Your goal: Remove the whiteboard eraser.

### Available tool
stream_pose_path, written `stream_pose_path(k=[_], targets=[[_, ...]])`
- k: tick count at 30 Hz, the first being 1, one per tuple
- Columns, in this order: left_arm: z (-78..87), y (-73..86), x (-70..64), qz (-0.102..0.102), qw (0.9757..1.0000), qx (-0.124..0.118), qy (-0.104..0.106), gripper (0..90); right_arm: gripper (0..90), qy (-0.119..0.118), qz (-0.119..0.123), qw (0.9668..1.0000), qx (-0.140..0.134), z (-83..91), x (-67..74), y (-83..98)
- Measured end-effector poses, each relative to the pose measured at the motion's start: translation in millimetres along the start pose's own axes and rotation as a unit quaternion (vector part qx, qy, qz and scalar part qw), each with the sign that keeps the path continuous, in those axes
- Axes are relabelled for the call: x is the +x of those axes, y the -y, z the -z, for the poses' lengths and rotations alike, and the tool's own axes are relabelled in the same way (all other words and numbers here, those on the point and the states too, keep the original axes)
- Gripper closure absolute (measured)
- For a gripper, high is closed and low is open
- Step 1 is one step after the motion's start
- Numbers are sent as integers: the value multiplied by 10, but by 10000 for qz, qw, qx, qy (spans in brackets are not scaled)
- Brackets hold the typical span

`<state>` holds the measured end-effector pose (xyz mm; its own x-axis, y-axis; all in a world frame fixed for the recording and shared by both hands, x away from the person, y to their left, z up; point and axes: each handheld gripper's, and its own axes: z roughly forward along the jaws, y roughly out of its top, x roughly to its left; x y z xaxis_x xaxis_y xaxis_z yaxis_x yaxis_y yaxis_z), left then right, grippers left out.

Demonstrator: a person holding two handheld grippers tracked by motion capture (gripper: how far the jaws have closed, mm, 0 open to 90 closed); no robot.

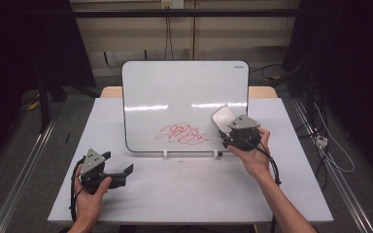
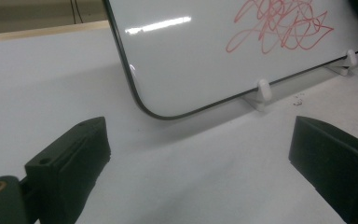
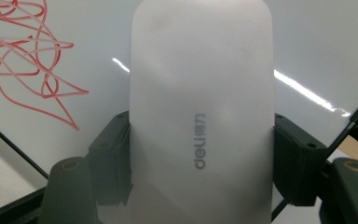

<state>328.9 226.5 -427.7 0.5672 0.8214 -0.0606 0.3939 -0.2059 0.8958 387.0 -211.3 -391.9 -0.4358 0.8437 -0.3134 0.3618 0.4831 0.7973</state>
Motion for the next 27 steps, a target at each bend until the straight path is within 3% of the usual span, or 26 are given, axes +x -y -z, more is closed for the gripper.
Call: stream_pose_path(k=[11, 27], targets=[[-2, 6, -6, -31, 10000, 27, 10, 49, 315, -224, -55, 9990, -381, 224, 84, -79], [-7, -3, 9, -12, 10000, 36, 8, 49, 315, -388, 199, 9974, -574, 200, 289, -154]])
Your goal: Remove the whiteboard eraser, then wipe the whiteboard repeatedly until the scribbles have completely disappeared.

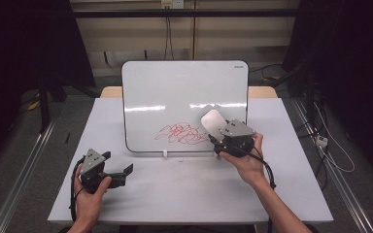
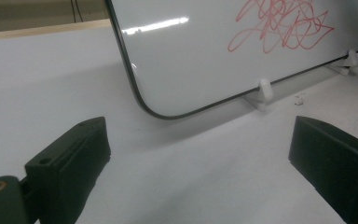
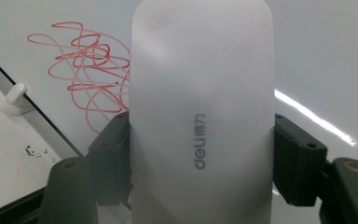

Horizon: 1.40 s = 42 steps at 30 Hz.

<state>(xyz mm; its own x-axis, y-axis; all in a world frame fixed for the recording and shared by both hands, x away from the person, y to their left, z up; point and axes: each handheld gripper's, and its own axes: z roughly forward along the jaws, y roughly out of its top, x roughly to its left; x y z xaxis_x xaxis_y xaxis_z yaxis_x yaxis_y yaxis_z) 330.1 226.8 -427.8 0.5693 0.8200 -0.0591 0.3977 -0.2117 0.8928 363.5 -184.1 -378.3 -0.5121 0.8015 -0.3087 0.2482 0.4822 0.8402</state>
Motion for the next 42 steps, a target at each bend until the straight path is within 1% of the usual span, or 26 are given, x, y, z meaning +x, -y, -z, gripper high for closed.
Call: stream_pose_path(k=[2, 4, 8, 15, 18, 19, 21, 23, 30, 31, 33, 35, 37, 39, 41, 42], targets=[[0, -5, -1, -19, 10000, -4, 0, 49, 315, -13, 15, 10000, -21, -13, 10, -9], [2, -5, -11, 24, 10000, -42, -4, 49, 315, -6, 20, 10000, -13, -27, 24, -16], [7, -3, -8, 24, 10000, -28, -29, 49, 315, -36, 31, 10000, -28, -46, 48, -30], [3, -4, -6, -18, 10000, 1, -26, 49, 315, -60, 127, 9999, -28, -87, 84, -57], [-1, -1, 1, -28, 10000, -2, -16, 49, 315, -78, 165, 9998, -4, -124, 108, -72], [-6, 4, 2, 11, 10000, -21, -15, 49, 315, -70, 181, 9998, 10, -140, 120, -77], [-8, 11, 19, 14, 10000, 20, -8, 49, 315, -82, 199, 9998, 23, -171, 137, -86], [-13, 11, 24, 78, 10000, -14, 4, 49, 315, -63, 212, 9997, 35, -204, 154, -98], [-10, 9, 16, 42, 10000, 3, 35, 49, 315, -23, 347, 9993, 126, -310, 216, -125], [-5, 9, 14, 25, 10000, 1, 38, 49, 315, 27, 358, 9993, 138, -322, 224, -125], [-4, 8, 13, 22, 10000, -7, 37, 49, 315, 163, 470, 9986, 174, -342, 231, -123], [-2, 8, 19, 37, 10000, -7, 22, 49, 315, 201, 455, 9986, 192, -358, 221, -118], [-2, 8, 22, 43, 10000, -5, 17, 49, 315, 304, 508, 9980, 227, -377, 216, -113], [3, 6, 21, 24, 10000, 3, 17, 49, 315, 307, 506, 9979, 274, -401, 209, -106], [4, 5, 16, 19, 10000, -29, 16, 49, 315, 382, 564, 9972, 323, -425, 215, -99], [6, 4, 20, 7, 10000, -8, 22, 49, 315, 371, 552, 9972, 334, -438, 215, -93]])
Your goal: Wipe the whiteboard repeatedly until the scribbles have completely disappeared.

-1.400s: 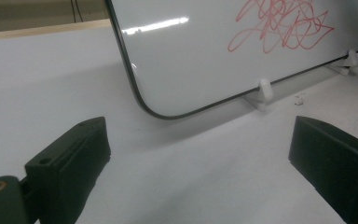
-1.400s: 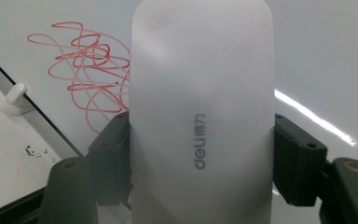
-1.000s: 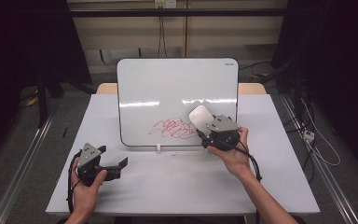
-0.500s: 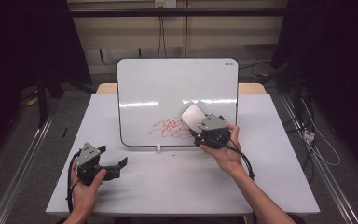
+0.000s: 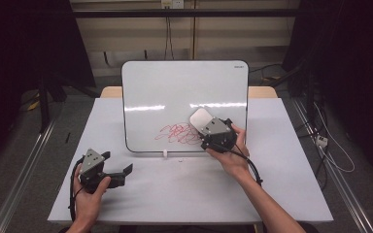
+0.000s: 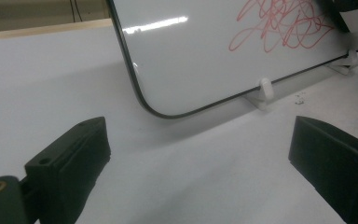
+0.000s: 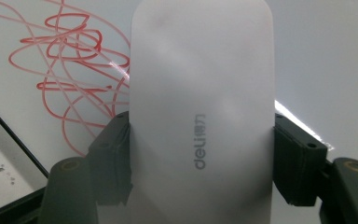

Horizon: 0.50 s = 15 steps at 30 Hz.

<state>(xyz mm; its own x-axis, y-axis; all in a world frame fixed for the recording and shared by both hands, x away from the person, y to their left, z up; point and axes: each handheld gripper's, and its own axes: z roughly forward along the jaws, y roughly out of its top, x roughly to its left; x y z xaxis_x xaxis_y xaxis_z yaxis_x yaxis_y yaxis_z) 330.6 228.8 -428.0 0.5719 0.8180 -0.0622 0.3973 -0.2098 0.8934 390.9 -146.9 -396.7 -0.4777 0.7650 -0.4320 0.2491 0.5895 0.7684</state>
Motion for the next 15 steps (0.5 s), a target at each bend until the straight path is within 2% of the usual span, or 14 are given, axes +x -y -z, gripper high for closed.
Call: stream_pose_path(k=[4, 5, 15], targets=[[2, 2, -4, 11, 10000, -9, 4, 49, 314, 94, 32, 9999, 58, -34, 26, -3], [4, -1, -7, 18, 10000, -25, 8, 49, 314, 199, 112, 9997, 88, -50, 57, -8], [-6, -10, -21, -26, 10000, -22, 18, 49, 313, 252, 134, 9995, 116, -51, 70, -12]])
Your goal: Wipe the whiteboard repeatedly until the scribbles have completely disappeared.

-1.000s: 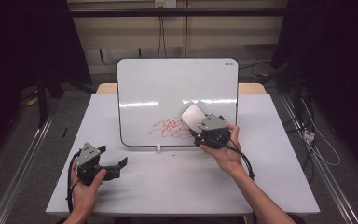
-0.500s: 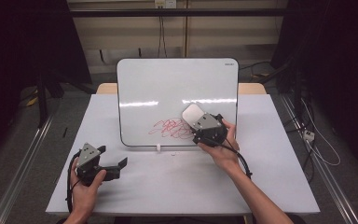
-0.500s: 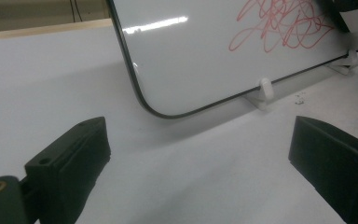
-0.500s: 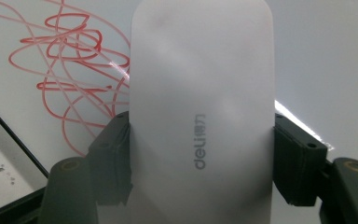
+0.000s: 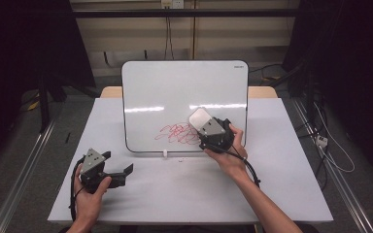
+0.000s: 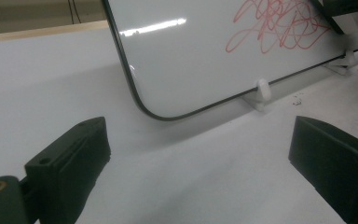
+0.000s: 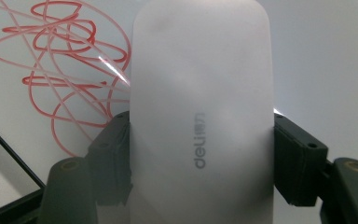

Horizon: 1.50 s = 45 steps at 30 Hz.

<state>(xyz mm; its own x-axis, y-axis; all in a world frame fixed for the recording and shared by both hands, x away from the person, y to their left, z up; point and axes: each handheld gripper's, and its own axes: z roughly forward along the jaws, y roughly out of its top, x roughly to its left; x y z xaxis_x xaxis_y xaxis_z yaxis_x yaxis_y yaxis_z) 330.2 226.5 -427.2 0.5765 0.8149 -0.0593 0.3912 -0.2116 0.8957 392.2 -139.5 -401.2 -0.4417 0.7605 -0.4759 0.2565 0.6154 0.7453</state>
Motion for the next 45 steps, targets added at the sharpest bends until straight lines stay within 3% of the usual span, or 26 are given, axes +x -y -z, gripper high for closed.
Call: stream_pose_path(k=[20, 23, 40, 45], targets=[[-1, -6, -10, -29, 10000, 13, -6, 49, 314, 14, 104, 9999, 40, -17, 69, -27], [-5, -8, -18, -35, 10000, 17, -1, 51, 315, -52, 233, 9997, 34, -29, 125, -46], [-15, -11, -17, -69, 10000, 49, 13, 50, 314, -116, 309, 9995, 4, -52, 228, -74], [-19, -13, -20, -46, 10000, 25, 21, 50, 314, -165, 386, 9991, -27, -68, 320, -92]])
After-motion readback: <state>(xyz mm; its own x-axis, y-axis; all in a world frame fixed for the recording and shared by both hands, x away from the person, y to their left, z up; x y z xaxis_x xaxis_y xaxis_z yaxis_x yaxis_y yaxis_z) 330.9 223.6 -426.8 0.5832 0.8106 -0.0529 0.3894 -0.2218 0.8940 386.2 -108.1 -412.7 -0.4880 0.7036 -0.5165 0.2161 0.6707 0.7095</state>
